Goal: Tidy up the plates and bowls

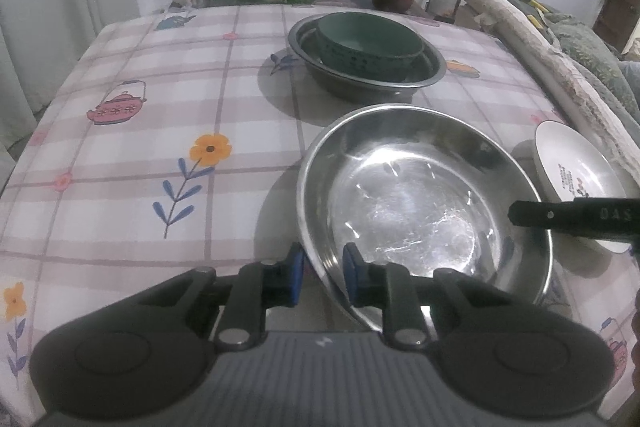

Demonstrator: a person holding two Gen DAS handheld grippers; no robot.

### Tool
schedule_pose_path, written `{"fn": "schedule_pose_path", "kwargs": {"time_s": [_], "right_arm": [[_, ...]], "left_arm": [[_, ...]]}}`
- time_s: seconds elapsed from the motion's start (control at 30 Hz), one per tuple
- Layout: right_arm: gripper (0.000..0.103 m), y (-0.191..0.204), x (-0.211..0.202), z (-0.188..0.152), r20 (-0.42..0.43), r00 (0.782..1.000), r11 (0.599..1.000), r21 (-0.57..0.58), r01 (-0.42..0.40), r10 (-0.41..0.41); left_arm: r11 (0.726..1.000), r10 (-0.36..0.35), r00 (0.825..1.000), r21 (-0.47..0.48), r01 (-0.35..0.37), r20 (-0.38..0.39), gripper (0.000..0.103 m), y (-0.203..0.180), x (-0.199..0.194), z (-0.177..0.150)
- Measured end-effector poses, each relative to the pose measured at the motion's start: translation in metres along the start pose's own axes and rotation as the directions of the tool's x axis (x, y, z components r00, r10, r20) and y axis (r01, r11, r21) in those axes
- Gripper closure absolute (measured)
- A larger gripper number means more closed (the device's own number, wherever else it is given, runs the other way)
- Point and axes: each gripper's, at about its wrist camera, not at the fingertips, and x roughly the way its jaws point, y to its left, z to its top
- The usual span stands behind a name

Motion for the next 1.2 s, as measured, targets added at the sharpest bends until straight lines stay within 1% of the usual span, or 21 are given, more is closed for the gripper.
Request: {"fn": "schedule_pose_path", "kwargs": {"time_s": [0.33,0.47,0.63,0.73,0.8,0.9,0.97,1.13,1.2], "right_arm": [[0.078,0.009,0.003,-0.004,-0.011,1.000,1.000,-0.029,-0.011,0.010],[0.078,0.006,0.001,-0.004,-0.012,1.000,0.999,-0.025,-0.020,0.020],[0.078,0.000,-0.012,0.000,0.024,0.999,0.999,0.000,-0.038,0.038],[0.074,-0.007,-0.028,0.004,0.063,0.997,0.999,0.013,-0.049,0.048],[0.072,-0.015,-0.041,0.007,0.095,0.994,0.998,0.026,-0.050,0.048],[0.071,-0.032,-0.061,0.011,0.142,0.989,0.998,0.046,-0.046,0.039],[0.070,-0.046,-0.075,0.012,0.174,0.984,0.998,0.059,-0.035,0.024],[0.070,-0.091,-0.110,0.015,0.240,0.970,0.996,0.087,0.014,-0.035],[0.070,-0.110,-0.122,0.015,0.255,0.965,0.994,0.099,0.040,-0.065]], "left_arm": [[1.000,0.016,1.000,-0.009,-0.016,0.004,0.080,0.005,-0.007,-0.005],[1.000,0.014,1.000,-0.006,-0.014,0.005,0.076,0.004,-0.008,-0.005],[0.999,0.031,0.999,-0.008,-0.031,0.034,0.067,0.006,-0.018,-0.001],[0.999,0.048,0.996,-0.010,-0.047,0.073,0.061,0.006,-0.031,0.005],[0.999,0.043,0.994,-0.003,-0.043,0.096,0.057,0.001,-0.040,0.008],[0.999,0.016,0.993,0.028,-0.019,0.120,0.052,-0.015,-0.052,0.010],[0.998,-0.010,0.992,0.066,0.002,0.127,0.052,-0.033,-0.056,0.011],[0.983,-0.086,0.988,0.173,0.064,0.127,0.052,-0.091,-0.056,0.011],[0.976,-0.117,0.985,0.196,0.091,0.125,0.052,-0.113,-0.053,0.010]]}}
